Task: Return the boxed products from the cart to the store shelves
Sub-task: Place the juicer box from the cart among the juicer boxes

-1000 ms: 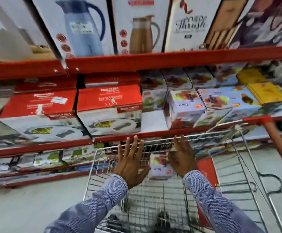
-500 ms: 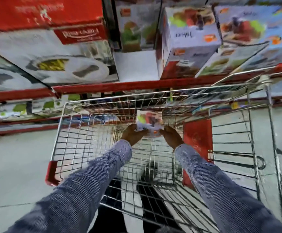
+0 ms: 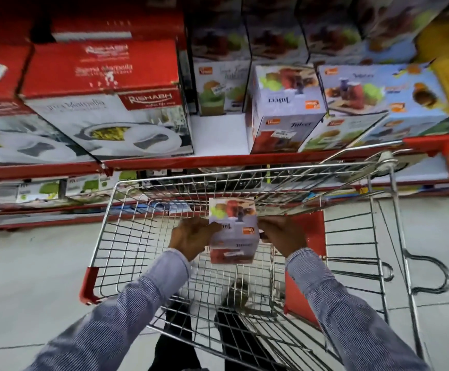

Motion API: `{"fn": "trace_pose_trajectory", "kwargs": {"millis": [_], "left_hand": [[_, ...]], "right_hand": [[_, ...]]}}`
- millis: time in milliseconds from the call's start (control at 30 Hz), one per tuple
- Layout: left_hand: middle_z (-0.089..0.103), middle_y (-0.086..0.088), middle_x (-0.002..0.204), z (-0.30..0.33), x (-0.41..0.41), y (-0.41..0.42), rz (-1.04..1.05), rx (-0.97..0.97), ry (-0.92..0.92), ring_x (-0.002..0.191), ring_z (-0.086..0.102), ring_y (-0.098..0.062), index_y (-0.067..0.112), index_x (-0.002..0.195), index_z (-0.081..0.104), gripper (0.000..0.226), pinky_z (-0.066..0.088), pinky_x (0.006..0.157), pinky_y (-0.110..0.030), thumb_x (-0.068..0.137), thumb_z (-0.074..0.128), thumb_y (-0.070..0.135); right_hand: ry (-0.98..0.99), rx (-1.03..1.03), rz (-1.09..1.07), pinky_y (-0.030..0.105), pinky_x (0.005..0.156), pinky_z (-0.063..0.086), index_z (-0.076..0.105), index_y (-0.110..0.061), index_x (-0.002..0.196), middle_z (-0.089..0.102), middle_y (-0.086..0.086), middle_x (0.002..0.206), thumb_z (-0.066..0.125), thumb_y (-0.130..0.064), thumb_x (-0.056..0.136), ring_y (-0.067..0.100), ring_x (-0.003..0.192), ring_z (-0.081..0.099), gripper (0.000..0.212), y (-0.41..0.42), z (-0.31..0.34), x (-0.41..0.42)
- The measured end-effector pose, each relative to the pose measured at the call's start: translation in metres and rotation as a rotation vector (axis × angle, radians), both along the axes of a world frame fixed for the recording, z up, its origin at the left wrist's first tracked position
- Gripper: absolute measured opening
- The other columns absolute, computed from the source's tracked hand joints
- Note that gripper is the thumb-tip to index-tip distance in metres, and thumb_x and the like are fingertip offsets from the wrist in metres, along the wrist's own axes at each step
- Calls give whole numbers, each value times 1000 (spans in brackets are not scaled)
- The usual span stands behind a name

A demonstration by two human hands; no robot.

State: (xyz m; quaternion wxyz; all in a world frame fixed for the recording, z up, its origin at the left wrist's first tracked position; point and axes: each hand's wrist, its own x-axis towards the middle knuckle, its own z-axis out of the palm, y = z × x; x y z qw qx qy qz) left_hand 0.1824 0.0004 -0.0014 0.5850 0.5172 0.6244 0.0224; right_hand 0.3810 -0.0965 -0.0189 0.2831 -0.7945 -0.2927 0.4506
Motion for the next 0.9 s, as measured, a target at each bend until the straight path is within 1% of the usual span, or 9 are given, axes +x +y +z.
{"fn": "trace_pose_trajectory", "kwargs": {"millis": [100,200,267,400,533,667,733,833,900], "left_hand": [[78,-13,85,42,-17,-3,-1,122,-46,80,74,-37,26,72,75,9,61,77,-53,74,78,34],[78,-9,79,89,-29,-1,-6,268,-108,75,74,-29,25,75,78,7,61,75,-53,73,81,31],[78,-1,76,122,-33,5,-36,357,-146,71,72,-21,24,86,80,18,61,75,-51,72,81,35],[80,7,80,174,-32,19,-36,529,-173,74,75,-15,24,89,80,19,62,74,-43,70,84,29],[79,10,81,206,-24,36,-9,671,-160,70,73,-5,22,92,79,24,60,68,-24,70,83,29],[79,5,85,218,-17,56,-25,686,-198,64,74,-11,23,99,78,25,62,72,-34,75,80,26],[79,7,80,219,-13,63,-26,710,-201,52,68,-1,25,101,77,25,59,65,-30,76,79,25],[75,12,74,215,-6,70,-29,740,-181,43,58,10,26,103,77,26,52,59,-19,77,78,24],[73,13,70,209,-3,72,-3,744,-172,47,59,11,25,105,76,28,54,62,-18,77,78,21]], "right_hand": [[-43,95,19,37,68,62,78,-19,96,77,-2,77,67,-24,86,17,65,74,16,3,48,-2],[-72,214,-24,34,55,59,80,-16,85,74,-1,61,73,-28,81,13,47,67,15,8,94,-6],[-94,292,-42,38,57,59,79,-21,75,75,2,61,75,-31,76,15,49,68,11,13,124,-8],[-100,435,-84,29,62,56,77,-41,72,77,-11,69,80,-33,72,3,59,70,8,26,175,-6],[-187,519,-124,22,61,54,80,-24,79,78,-7,71,82,-31,70,0,60,70,11,49,211,-3],[-248,534,-142,18,59,57,80,-17,84,77,-5,72,81,-30,72,2,60,71,18,70,226,1],[-257,543,-146,13,57,55,79,-15,88,77,-3,75,81,-28,73,1,61,71,20,78,228,4],[-231,528,-138,26,71,60,77,-12,94,78,6,87,80,-22,74,9,72,74,23,89,227,8],[-272,516,-116,24,74,57,77,-13,96,78,6,91,79,-20,75,8,76,72,22,96,226,11]]}}
